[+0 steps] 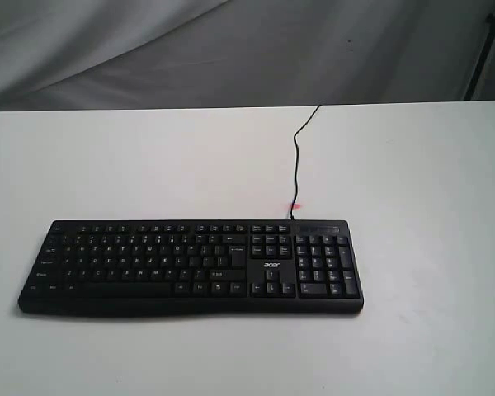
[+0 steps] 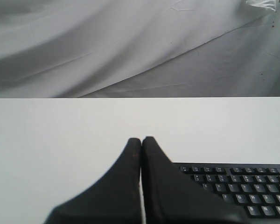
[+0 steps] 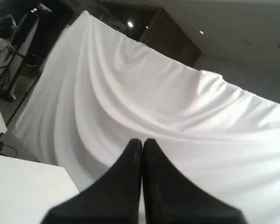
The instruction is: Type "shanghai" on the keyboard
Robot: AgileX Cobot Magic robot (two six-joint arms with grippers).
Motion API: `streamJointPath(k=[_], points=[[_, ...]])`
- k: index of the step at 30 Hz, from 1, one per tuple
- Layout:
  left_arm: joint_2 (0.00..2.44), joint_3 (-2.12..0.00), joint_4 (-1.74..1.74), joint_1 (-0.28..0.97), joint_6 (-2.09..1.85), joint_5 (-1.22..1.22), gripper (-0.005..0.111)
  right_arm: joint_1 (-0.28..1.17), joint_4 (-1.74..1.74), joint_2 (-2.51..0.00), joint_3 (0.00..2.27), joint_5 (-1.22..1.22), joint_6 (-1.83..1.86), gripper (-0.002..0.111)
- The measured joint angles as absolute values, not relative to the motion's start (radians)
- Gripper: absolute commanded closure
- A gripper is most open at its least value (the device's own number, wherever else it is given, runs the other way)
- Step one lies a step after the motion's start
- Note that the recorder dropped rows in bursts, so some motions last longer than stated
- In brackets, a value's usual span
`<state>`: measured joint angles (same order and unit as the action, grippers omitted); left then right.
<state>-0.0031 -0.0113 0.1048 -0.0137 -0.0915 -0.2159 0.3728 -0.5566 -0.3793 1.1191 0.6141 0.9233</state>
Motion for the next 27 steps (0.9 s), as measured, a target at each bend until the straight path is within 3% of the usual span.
streamJointPath(k=[15, 27], points=[[-0.003, -0.011, 0.105, -0.014, -0.092, -0.216, 0.106, 0.016, 0.124, -0.204, 1.119, 0.683, 0.187, 0.108], [-0.003, -0.011, 0.105, -0.014, -0.092, -0.216, 0.106, -0.052, 0.211, -0.116, 1.119, 0.71, 0.106, 0.108]])
